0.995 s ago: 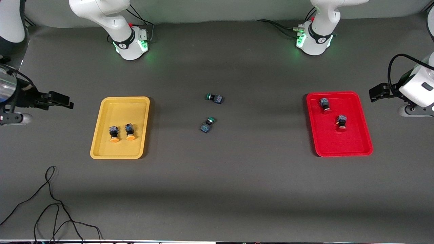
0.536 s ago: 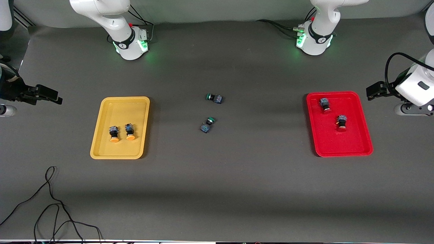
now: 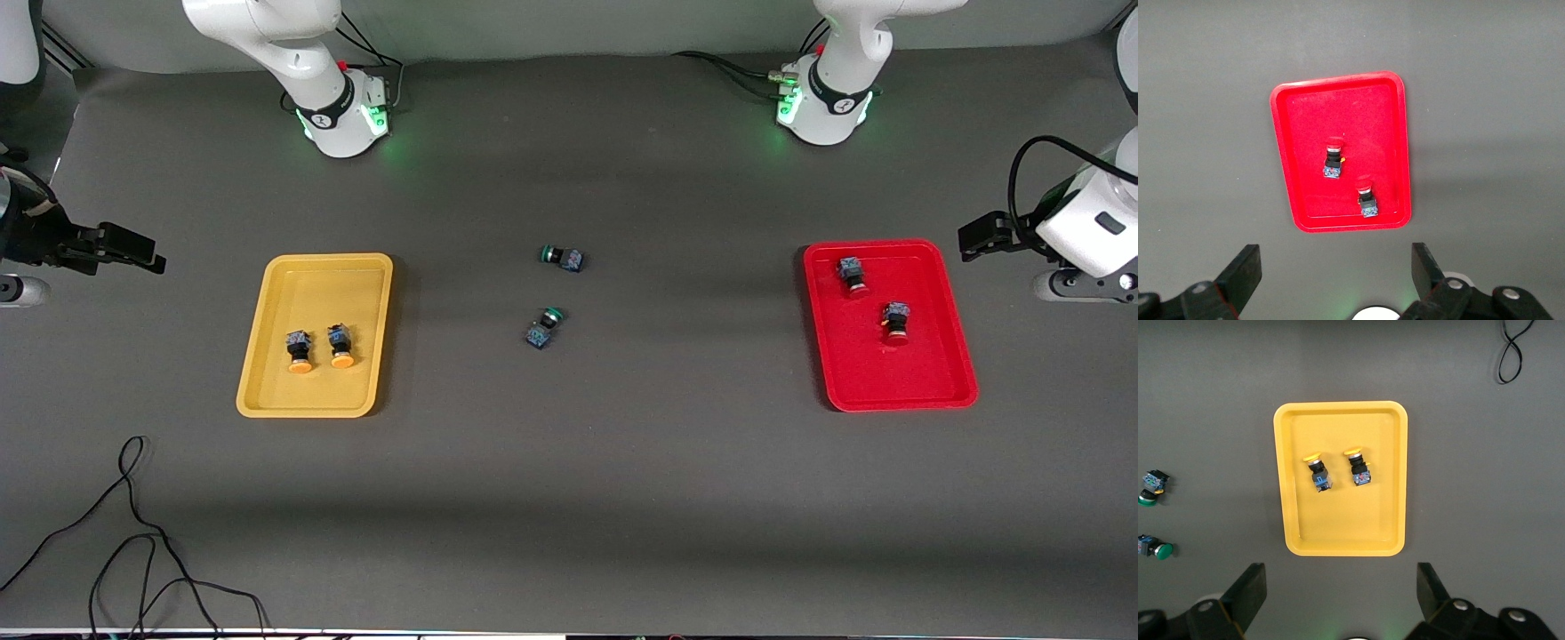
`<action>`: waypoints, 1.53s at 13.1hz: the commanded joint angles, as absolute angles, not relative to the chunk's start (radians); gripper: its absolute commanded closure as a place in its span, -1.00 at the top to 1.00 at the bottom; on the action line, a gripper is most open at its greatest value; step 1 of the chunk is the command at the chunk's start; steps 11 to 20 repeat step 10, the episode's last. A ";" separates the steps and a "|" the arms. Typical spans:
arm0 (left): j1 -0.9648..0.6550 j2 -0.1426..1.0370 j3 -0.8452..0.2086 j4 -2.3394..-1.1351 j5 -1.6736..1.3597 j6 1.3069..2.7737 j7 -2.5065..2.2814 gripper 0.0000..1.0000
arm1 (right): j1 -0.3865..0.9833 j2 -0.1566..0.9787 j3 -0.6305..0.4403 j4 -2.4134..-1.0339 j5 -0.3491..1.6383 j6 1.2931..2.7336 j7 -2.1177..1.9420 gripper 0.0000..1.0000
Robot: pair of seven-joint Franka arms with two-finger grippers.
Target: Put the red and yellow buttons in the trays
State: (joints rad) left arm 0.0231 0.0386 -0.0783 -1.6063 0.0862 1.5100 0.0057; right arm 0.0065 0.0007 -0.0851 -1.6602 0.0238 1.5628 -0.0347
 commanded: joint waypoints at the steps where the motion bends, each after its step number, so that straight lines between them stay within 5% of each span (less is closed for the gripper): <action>1: 0.015 0.049 -0.067 -1.565 0.083 1.482 0.020 1.00 | -0.027 -0.011 -0.048 -1.667 -0.018 1.557 -0.009 1.00; 20: 0.021 0.074 -0.064 -1.513 0.087 1.442 0.006 1.00 | -0.046 -0.018 -0.014 -1.666 -0.020 1.557 -0.009 1.00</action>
